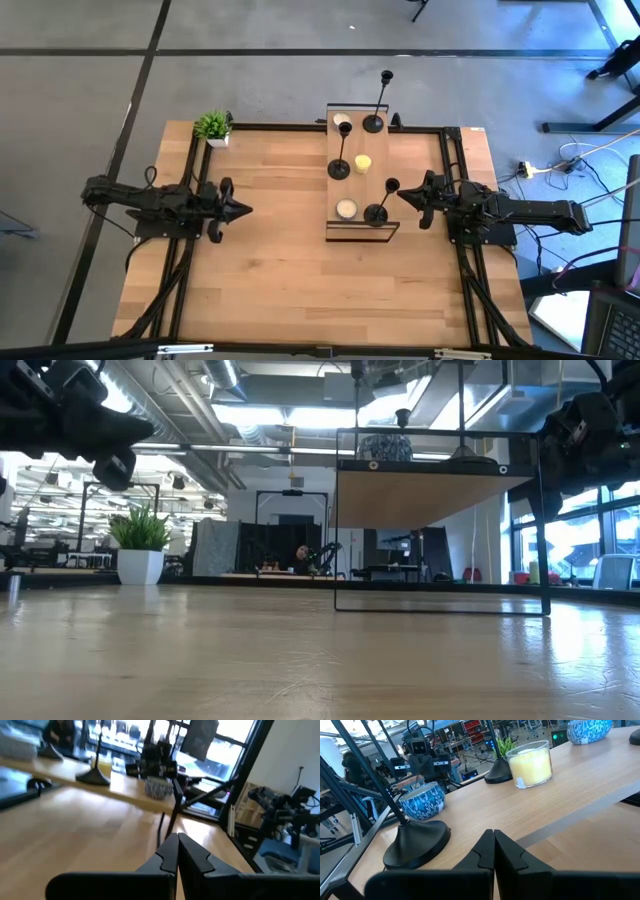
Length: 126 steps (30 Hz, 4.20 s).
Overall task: Pick & Place candle stick holders
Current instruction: Return to Home Position
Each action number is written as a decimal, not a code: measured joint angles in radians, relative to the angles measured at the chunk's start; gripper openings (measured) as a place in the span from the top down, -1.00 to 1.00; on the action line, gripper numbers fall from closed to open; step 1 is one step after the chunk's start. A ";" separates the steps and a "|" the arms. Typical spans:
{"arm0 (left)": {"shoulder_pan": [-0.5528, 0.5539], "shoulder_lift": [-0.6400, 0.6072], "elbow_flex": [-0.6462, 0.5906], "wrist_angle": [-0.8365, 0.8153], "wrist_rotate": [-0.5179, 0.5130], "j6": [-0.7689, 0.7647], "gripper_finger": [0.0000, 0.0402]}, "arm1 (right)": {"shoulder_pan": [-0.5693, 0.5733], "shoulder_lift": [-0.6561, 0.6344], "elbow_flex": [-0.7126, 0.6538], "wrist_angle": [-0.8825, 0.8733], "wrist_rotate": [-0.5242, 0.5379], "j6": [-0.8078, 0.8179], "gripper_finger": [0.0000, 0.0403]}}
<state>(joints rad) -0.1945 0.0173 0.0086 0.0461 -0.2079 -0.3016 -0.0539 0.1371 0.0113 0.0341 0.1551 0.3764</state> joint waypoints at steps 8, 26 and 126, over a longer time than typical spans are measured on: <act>0.000 -0.003 0.000 -0.003 0.010 0.028 0.99 | 0.000 0.000 0.000 0.000 0.000 0.000 1.00; 0.105 -0.003 0.000 -0.018 0.097 0.174 0.99 | 0.000 0.000 0.000 0.000 0.000 0.000 1.00; 0.176 -0.001 0.000 -0.028 0.201 0.227 0.99 | 0.000 0.001 0.000 0.000 0.000 0.000 1.00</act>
<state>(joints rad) -0.0189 0.0158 0.0086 0.0181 -0.0067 -0.0750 -0.0539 0.1379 0.0113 0.0341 0.1550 0.3766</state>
